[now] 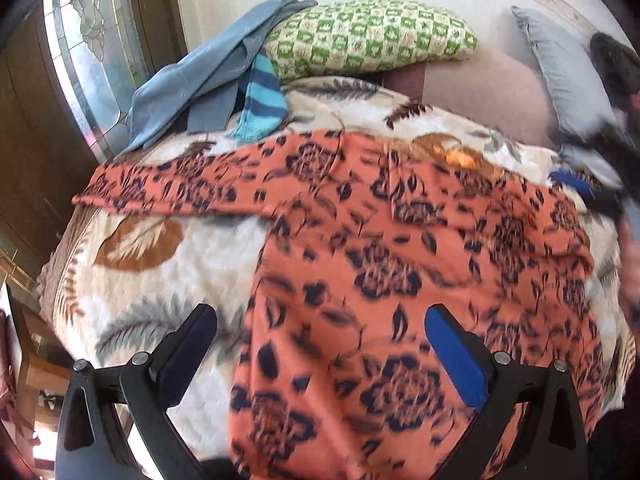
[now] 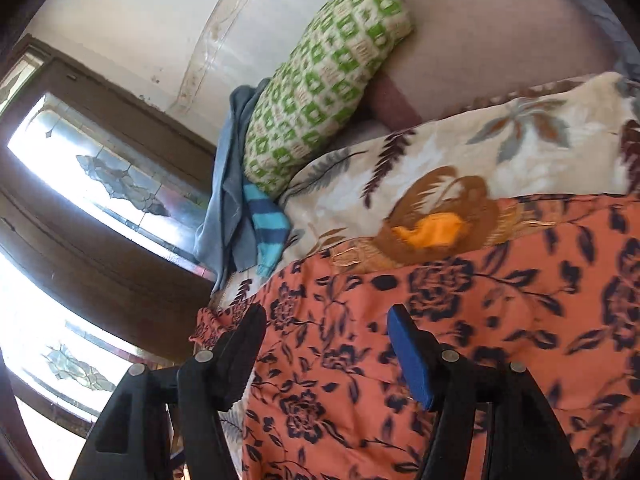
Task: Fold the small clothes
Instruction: 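Carry the held sleeve across the blouse body with the right tool, release, then grasp the other sleeve cuff with the left tool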
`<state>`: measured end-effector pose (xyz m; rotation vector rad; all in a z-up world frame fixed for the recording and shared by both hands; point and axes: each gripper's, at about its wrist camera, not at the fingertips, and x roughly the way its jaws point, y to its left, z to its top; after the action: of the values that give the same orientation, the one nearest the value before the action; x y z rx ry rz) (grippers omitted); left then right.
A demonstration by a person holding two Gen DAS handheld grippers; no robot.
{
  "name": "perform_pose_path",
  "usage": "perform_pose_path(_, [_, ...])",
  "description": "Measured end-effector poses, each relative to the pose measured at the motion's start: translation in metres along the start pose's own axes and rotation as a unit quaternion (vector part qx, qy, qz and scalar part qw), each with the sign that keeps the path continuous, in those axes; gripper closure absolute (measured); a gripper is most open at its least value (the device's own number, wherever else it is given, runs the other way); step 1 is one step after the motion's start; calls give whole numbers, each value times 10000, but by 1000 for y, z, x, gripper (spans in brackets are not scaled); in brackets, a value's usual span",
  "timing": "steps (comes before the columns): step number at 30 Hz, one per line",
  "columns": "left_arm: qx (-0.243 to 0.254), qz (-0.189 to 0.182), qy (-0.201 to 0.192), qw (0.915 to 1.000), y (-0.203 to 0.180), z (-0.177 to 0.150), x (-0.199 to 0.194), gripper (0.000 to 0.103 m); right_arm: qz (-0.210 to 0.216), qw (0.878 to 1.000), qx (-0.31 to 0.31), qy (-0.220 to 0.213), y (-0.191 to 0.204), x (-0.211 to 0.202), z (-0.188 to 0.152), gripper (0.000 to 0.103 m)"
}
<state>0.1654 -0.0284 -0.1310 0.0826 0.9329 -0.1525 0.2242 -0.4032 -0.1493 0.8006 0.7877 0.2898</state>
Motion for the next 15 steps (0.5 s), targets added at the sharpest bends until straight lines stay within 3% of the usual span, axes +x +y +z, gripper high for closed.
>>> perform_pose_path(3, [-1,-30,-59,10000,-17,29,31,0,-74,9979,534,-357,-51,-45,-9,37])
perform_pose_path(6, [-69,-319,429,9985,-33,54,80,0,-21,9894,1196,-822,-101,-84,-18,37])
perform_pose_path(9, [-224,-506,881,9946,-50,70,123,17,387,9702,2128,-1096,-146,-110,-11,36])
perform_pose_path(10, [-289,-559,1002,9930,-55,74,136,24,485,9672,2211,-1156,-153,-115,-7,36])
perform_pose_path(13, [-441,-753,1255,9883,-70,78,164,28,227,9670,2171,-1315,-163,-130,6,36])
perform_pose_path(15, [-377,-544,1154,9911,-80,83,173,28,143,9672,2154,-1339,-170,-137,10,36])
